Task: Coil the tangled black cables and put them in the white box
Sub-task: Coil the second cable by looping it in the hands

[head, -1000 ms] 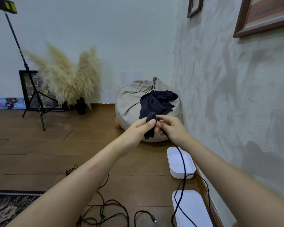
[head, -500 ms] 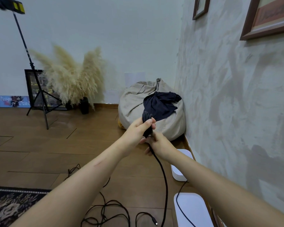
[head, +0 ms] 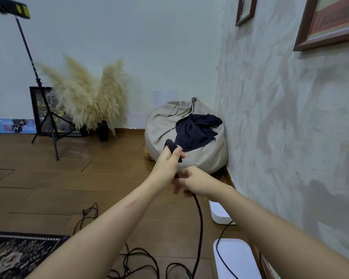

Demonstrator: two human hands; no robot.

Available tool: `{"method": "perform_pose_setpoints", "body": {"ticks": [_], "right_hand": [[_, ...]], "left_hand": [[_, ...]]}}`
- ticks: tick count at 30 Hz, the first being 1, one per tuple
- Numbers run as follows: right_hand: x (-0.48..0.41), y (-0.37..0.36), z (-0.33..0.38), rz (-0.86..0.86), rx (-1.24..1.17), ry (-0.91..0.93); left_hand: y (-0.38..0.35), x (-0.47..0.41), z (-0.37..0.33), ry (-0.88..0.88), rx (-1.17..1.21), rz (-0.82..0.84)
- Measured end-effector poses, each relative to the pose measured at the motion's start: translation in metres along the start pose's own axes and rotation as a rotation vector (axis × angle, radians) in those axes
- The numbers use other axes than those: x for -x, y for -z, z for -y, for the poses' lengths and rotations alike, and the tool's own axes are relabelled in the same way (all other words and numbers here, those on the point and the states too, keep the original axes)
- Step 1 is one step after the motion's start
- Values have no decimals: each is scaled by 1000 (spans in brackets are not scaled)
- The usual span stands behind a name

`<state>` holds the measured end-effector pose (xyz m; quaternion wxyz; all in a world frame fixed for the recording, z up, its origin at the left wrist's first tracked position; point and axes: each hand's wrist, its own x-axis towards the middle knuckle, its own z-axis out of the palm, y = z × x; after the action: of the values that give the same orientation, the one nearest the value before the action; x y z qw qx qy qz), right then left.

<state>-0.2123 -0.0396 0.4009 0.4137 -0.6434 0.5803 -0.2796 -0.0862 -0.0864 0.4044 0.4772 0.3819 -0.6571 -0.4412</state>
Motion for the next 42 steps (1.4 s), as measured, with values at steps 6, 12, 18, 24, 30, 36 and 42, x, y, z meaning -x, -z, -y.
{"method": "perform_pose_setpoints", "body": {"ticks": [6, 12, 18, 24, 30, 36, 42], "right_hand": [[14, 26, 11, 206, -162, -135], [15, 46, 16, -153, 642, 295], [16, 69, 7, -459, 563, 473], [17, 63, 8, -462, 402, 463], [12, 65, 5, -337, 329, 379], [8, 66, -8, -254, 238, 252], [8, 59, 4, -463, 248, 485]], "left_hand": [[9, -9, 10, -26, -230, -68], [6, -5, 16, 4, -281, 194], [6, 14, -10, 34, -143, 480], [7, 20, -13, -149, -249, 474], [10, 17, -5, -163, -291, 386], [23, 19, -4, -151, -306, 263], [12, 16, 5, -101, -369, 341]]}}
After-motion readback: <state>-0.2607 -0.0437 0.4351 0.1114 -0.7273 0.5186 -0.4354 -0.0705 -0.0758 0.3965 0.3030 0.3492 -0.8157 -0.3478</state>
